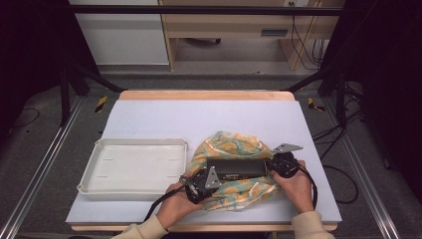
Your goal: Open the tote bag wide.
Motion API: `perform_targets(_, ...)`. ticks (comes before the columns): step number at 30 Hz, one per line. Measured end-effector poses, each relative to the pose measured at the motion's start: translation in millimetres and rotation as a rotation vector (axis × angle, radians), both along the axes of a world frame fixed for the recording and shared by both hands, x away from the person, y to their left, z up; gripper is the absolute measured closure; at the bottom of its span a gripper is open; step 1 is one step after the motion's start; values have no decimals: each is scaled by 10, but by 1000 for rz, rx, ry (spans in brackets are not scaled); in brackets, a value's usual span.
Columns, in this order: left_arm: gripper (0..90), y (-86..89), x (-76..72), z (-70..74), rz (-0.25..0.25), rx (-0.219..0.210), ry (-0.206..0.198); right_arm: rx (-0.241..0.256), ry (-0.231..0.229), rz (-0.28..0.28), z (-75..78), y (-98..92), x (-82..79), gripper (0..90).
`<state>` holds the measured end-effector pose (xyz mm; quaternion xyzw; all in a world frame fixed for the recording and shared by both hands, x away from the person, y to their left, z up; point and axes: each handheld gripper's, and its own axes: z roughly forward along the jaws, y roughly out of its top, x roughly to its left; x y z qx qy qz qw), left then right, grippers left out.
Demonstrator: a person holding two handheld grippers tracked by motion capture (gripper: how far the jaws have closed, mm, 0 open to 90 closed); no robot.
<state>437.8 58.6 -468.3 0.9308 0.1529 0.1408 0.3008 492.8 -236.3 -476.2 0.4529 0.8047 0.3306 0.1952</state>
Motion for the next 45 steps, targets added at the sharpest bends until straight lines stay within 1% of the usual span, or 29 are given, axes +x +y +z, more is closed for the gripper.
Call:
perform_targets(3, 900, 3, -3, 6, -2, -1, -1, 6, -3, -7, 2, -1, -9, 900)
perform_targets(5, 900, 11, -10, 38, -1, -15, -4, 5, -13, -6, 20, -1, -29, 900)
perform_targets(8, 900, 41, -17, 129, 3, -50, -5, -3, -57, -12, 104, 3, -107, 900)
perform_targets(10, 900, 72, -20, 206, 2, -83, 3, -2, -95, -17, 197, 4, -189, 900)
perform_targets(12, 900, 114, -21, 282, 5, -106, 7, 1, -138, -12, 323, 16, -292, 900)
perform_targets(14, 900, 173, -2, 344, 12, -147, 29, -3, -165, 0, 421, 36, -349, 892)
perform_targets(15, 900, 206, 8, 371, 22, -160, 33, -7, -176, 5, 473, 49, -376, 888)
perform_targets(16, 898, 241, 22, 395, 30, -165, 28, -10, -182, 15, 516, 63, -391, 881)
perform_targets(17, 896, 283, 40, 418, 46, -180, 25, -19, -184, 29, 547, 81, -398, 876)
perform_targets(18, 894, 314, 55, 434, 53, -188, 30, -31, -180, 37, 571, 103, -402, 869)
perform_targets(19, 894, 367, 86, 460, 61, -212, 48, -33, -174, 42, 578, 115, -400, 863)
perform_targets(20, 892, 403, 107, 476, 73, -233, 56, -43, -166, 56, 583, 130, -392, 854)
perform_targets(22, 885, 466, 146, 505, 91, -235, 50, -52, -150, 73, 580, 147, -380, 831)
perform_targets(23, 876, 500, 166, 515, 102, -243, 51, -51, -133, 84, 580, 159, -378, 812)
perform_targets(26, 844, 593, 215, 535, 138, -253, 35, -77, -101, 125, 603, 179, -374, 743)
perform_targets(27, 825, 623, 232, 538, 151, -258, 33, -87, -95, 138, 620, 181, -371, 714)
perform_targets(29, 781, 664, 253, 547, 171, -260, 23, -89, -76, 153, 660, 184, -353, 662)
perform_targets(31, 700, 708, 274, 562, 193, -257, 6, -89, -55, 173, 701, 191, -326, 610)
perform_targets(32, 664, 739, 285, 576, 206, -257, -4, -94, -44, 187, 725, 200, -312, 595)
perform_targets(33, 611, 759, 293, 584, 213, -255, -13, -107, -37, 205, 758, 217, -300, 562)
perform_targets(35, 541, 816, 309, 605, 235, -248, -29, -115, -25, 224, 802, 249, -283, 501)
perform_targets(37, 465, 886, 327, 614, 257, -239, -38, -126, -14, 260, 845, 285, -268, 477)
perform_targets(38, 418, 909, 330, 613, 265, -241, -37, -141, -5, 279, 869, 308, -263, 462)
perform_targets(41, 329, 1019, 339, 603, 293, -232, -40, -166, 10, 324, 903, 349, -244, 446)
perform_targets(42, 307, 1052, 345, 602, 295, -223, -39, -188, 12, 339, 921, 364, -229, 437)
perform_targets(45, 266, 1142, 365, 593, 311, -210, -42, -227, 15, 377, 960, 396, -203, 404)
